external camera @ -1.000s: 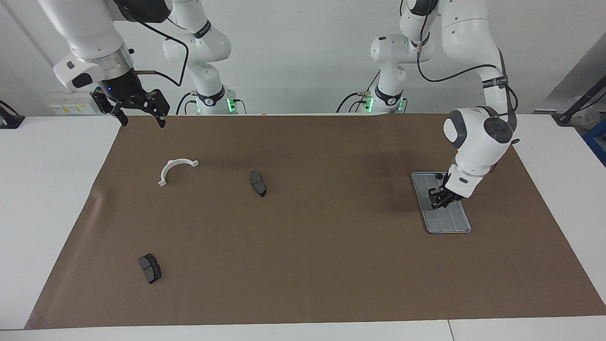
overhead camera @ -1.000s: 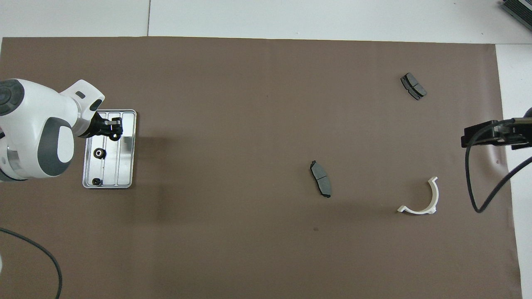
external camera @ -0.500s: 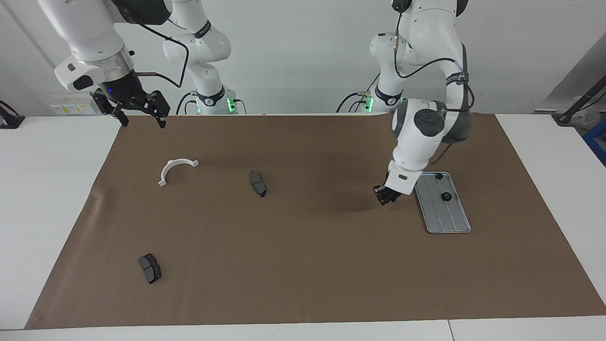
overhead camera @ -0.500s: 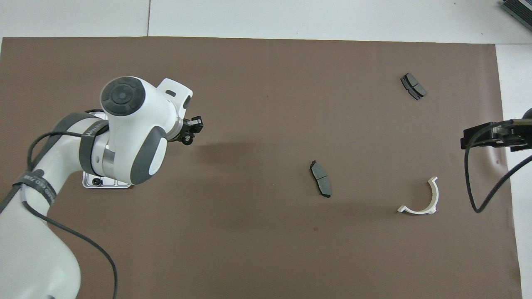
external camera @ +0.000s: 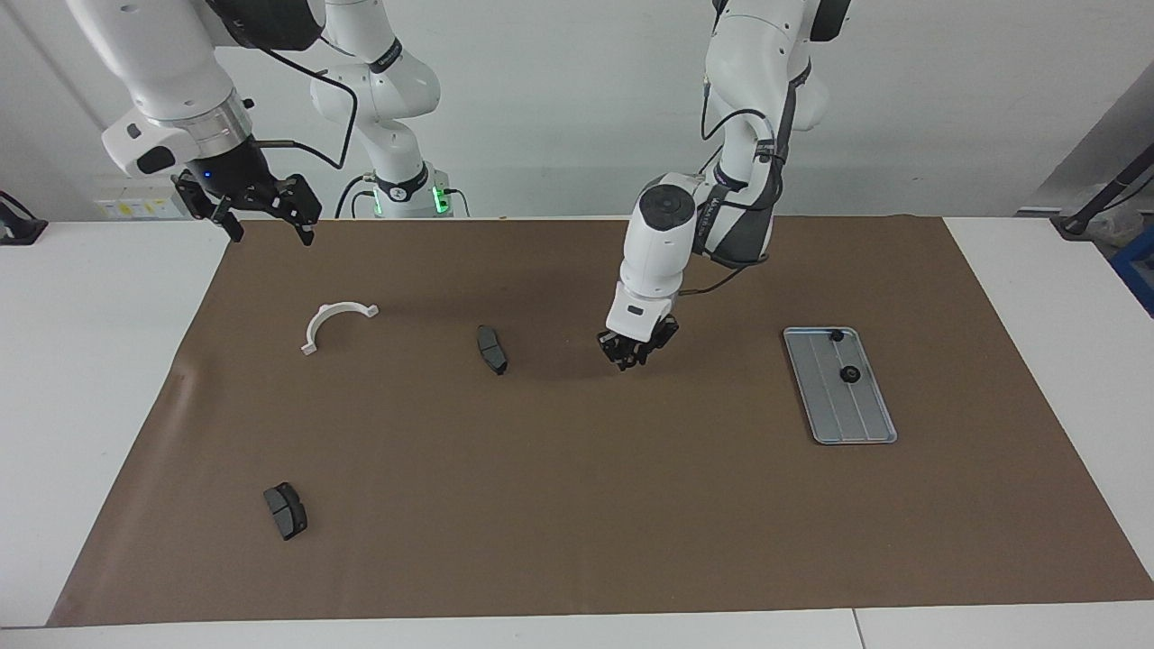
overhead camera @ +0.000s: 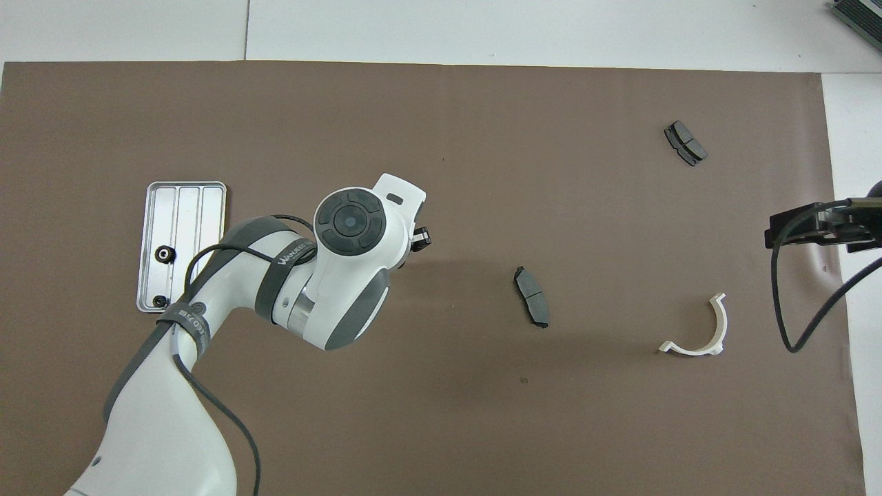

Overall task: Place bearing gear from tray to pile
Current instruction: 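Carry the gear to the table center and release it with the left gripper, then grasp the centered gear with the right gripper while the left gripper returns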

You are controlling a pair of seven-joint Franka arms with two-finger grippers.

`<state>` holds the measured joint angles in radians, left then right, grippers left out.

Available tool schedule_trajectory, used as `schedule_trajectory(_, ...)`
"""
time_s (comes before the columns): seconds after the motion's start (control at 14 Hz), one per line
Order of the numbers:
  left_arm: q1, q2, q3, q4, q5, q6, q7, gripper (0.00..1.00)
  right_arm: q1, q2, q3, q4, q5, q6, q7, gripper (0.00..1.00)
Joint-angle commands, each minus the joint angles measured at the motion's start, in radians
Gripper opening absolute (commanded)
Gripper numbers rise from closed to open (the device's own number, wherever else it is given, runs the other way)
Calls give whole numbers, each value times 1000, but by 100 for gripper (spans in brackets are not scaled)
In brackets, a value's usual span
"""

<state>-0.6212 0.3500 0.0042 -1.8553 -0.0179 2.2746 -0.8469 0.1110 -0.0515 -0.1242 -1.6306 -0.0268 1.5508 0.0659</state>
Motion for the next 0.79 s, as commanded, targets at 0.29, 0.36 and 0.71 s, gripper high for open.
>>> schedule_trajectory(0.29, -42, 41, 19, 16, 29, 36, -18, 100, -19, -36, 1, -92, 1, 133, -21, 100)
schedule_trajectory(0.36, -31, 41, 19, 28, 45, 34, -17, 100, -17, -33, 5, -94, 2, 135, -21, 100)
schedule_trajectory(0.71, 211, -48, 19, 76, 50, -55, 99, 100, 131, 30, 6, -147, 5, 250, 73, 100)
